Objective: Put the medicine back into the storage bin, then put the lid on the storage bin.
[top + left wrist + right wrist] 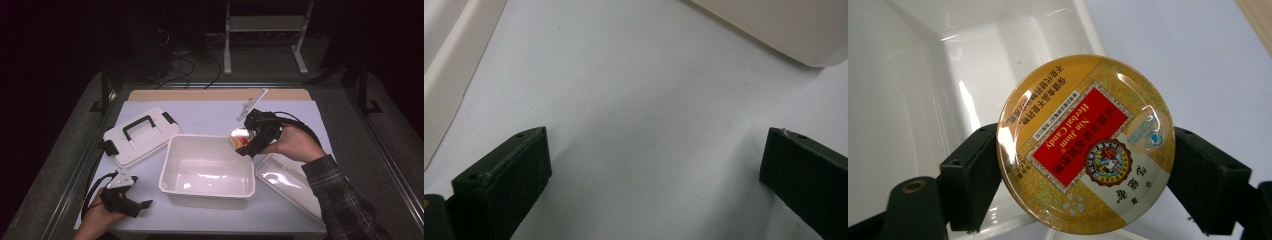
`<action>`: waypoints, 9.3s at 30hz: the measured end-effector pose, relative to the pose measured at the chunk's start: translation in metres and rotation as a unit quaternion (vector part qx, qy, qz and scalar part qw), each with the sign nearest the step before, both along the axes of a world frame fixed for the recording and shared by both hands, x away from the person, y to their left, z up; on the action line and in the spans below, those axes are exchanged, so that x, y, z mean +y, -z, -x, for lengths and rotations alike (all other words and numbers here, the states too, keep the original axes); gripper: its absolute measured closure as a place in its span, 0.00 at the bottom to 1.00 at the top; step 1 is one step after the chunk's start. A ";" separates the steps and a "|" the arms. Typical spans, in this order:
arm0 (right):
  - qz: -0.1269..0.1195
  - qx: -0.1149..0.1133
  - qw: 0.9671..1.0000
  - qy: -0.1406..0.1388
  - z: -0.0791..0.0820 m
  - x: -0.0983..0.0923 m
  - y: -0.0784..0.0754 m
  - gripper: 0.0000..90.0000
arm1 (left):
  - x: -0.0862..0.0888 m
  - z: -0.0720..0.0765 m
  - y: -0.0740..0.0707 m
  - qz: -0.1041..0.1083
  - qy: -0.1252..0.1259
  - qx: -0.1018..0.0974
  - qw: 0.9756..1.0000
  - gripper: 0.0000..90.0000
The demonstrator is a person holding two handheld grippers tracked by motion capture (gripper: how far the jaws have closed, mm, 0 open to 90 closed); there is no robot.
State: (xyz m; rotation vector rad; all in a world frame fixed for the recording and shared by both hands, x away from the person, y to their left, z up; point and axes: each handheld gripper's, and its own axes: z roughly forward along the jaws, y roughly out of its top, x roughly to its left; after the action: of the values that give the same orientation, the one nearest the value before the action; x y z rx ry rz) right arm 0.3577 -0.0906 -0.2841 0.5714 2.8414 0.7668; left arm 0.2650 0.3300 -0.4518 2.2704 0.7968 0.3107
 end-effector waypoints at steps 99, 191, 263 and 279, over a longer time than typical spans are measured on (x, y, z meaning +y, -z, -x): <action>-0.001 0.006 0.990 0.141 0.027 -0.122 0.058 0.27 | 0.000 0.000 0.000 0.001 -0.001 -0.001 1.000 0.00; -0.030 0.022 0.997 0.061 0.026 -0.117 -0.008 0.99 | 0.000 0.000 0.000 0.000 -0.001 -0.001 1.000 0.00; -0.001 0.059 0.986 -0.156 0.007 0.085 0.027 0.99 | 0.000 0.001 0.000 0.000 -0.001 -0.003 1.000 0.00; -0.040 0.026 0.990 -0.135 0.008 0.068 0.019 0.69 | 0.000 0.001 0.000 0.000 -0.001 -0.003 1.000 0.00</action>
State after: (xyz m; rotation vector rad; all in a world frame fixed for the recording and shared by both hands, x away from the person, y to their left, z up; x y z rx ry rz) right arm 0.3496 -0.0225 -0.3032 0.2187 2.9855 0.9259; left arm 0.2642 0.3300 -0.4522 2.2681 0.7949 0.3192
